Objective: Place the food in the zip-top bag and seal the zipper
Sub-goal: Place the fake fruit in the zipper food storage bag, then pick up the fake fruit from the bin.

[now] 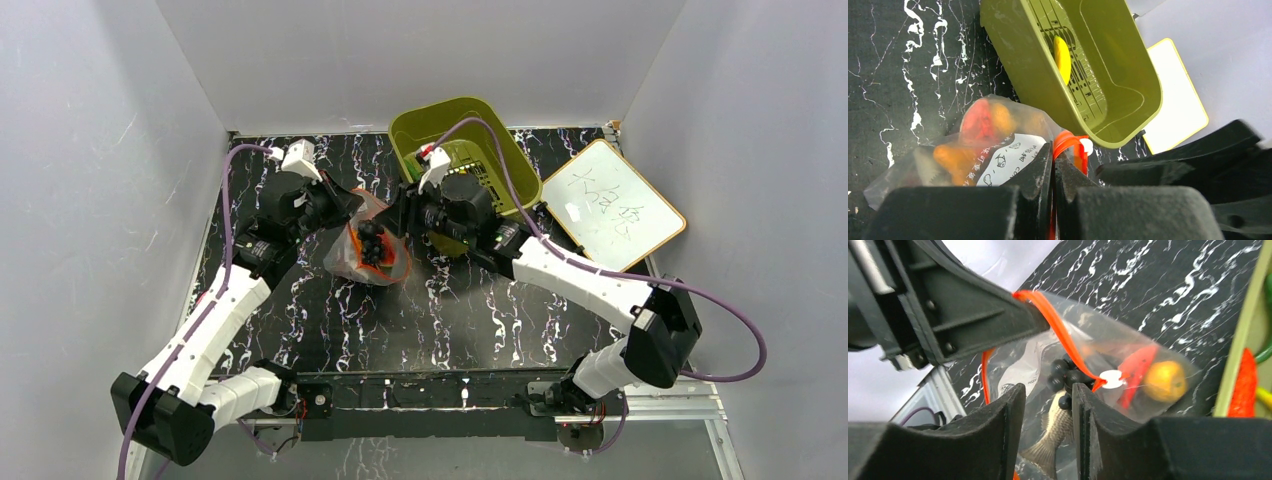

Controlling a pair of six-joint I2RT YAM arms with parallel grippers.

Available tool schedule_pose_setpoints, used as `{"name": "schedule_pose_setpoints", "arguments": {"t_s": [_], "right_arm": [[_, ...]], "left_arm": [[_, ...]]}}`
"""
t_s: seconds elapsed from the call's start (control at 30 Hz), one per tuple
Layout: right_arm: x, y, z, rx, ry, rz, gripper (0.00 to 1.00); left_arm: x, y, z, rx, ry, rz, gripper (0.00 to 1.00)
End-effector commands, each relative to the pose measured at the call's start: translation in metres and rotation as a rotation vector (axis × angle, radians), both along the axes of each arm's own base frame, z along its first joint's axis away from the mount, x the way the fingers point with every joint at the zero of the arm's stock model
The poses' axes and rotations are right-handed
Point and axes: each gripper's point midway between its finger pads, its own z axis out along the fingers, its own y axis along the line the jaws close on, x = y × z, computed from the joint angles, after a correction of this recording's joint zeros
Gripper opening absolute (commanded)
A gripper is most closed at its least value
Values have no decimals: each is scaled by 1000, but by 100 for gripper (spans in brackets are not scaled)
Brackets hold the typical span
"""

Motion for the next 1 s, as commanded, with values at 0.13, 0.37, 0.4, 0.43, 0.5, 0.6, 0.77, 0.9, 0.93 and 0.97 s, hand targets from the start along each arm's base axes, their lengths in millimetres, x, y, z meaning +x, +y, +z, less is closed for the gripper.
{"name": "schedule_pose_setpoints", "arguments": {"t_s": [0.13, 0.37, 0.4, 0.43, 0.5, 0.6, 0.77, 0.9, 0.93, 0.97], "right_arm": [[11, -10, 71, -20, -193, -30, 46], [27, -35, 71, -187, -277, -96, 59], [31, -39, 69, -207, -282, -111, 60], [37, -44, 66, -225, -283, -129, 60], [48, -54, 61, -255, -278, -157, 61], [69, -71, 50, -291, -255, -201, 61], [103, -102, 27, -373, -197, -277, 60], [124, -123, 5, -434, -175, -296, 55], [130, -128, -2, -451, -162, -304, 54], [136, -133, -9, -467, -144, -314, 54]], "left_arm": [[5, 5, 32, 22, -134, 9, 0], [5, 19, 25, 163, -195, 1, 0], [5, 19, 22, 186, -204, -10, 0], [4, 19, 20, 204, -212, -25, 0], [2, 16, 17, 232, -234, -69, 0], [-2, 8, 11, 260, -274, -144, 0], [-5, 12, -9, 329, -255, -172, 0], [-12, 14, -21, 347, -258, -189, 0], [-14, 14, -24, 353, -263, -199, 0], [-15, 15, -26, 362, -263, -206, 0]]}}
